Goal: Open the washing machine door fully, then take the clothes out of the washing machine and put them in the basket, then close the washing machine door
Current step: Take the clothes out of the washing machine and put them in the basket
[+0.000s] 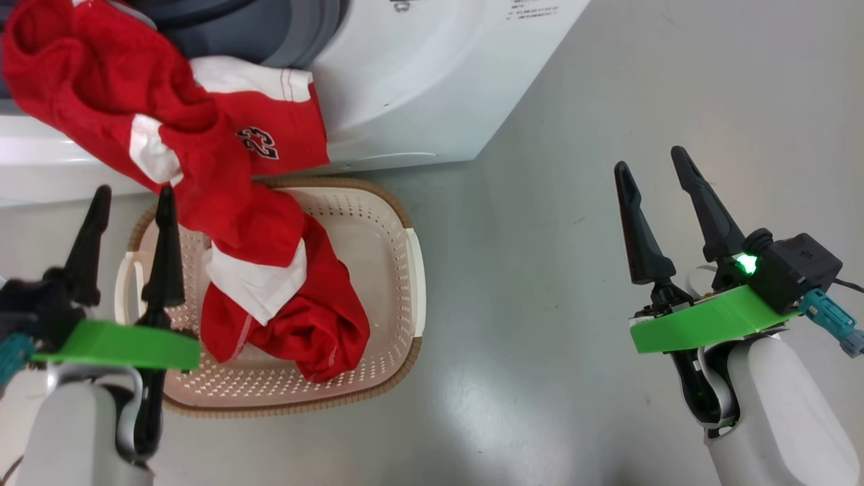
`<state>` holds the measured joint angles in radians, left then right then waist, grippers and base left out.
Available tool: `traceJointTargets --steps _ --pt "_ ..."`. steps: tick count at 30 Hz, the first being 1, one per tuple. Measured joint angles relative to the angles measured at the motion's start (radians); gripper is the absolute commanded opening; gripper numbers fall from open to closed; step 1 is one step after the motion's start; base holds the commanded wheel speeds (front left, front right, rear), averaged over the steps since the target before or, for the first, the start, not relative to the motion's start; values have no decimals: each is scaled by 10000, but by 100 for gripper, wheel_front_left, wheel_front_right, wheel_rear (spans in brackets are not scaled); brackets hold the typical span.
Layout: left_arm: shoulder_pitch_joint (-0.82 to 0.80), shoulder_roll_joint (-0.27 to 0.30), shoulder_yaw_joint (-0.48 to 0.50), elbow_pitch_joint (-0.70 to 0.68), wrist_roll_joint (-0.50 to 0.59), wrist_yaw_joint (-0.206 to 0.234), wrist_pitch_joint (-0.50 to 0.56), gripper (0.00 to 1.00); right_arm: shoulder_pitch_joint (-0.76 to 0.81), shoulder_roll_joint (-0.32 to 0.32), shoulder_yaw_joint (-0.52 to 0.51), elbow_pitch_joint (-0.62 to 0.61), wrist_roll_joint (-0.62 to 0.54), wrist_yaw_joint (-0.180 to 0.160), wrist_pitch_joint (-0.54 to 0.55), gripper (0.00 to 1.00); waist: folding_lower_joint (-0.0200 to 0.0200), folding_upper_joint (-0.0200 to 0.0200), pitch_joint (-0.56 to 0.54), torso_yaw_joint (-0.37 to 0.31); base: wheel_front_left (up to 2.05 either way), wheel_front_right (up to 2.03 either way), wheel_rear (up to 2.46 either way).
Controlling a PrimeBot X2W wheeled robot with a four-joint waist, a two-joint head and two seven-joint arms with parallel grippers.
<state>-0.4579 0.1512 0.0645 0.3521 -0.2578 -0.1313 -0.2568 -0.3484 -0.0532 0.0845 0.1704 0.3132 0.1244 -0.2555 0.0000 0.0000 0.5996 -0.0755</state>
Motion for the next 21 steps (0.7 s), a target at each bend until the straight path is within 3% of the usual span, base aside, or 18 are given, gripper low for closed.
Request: traceJointTargets --steps 10,21 --pt "1572 -433 665 -2002 291 0 0 100 183 0 -42 65 -65 0 0 100 0 0 -293 116 0 0 0" --pt "2613 -763 1024 -2880 297 0 0 100 188 2 -54 73 -69 0 0 100 0 1 -435 187 0 0 0"
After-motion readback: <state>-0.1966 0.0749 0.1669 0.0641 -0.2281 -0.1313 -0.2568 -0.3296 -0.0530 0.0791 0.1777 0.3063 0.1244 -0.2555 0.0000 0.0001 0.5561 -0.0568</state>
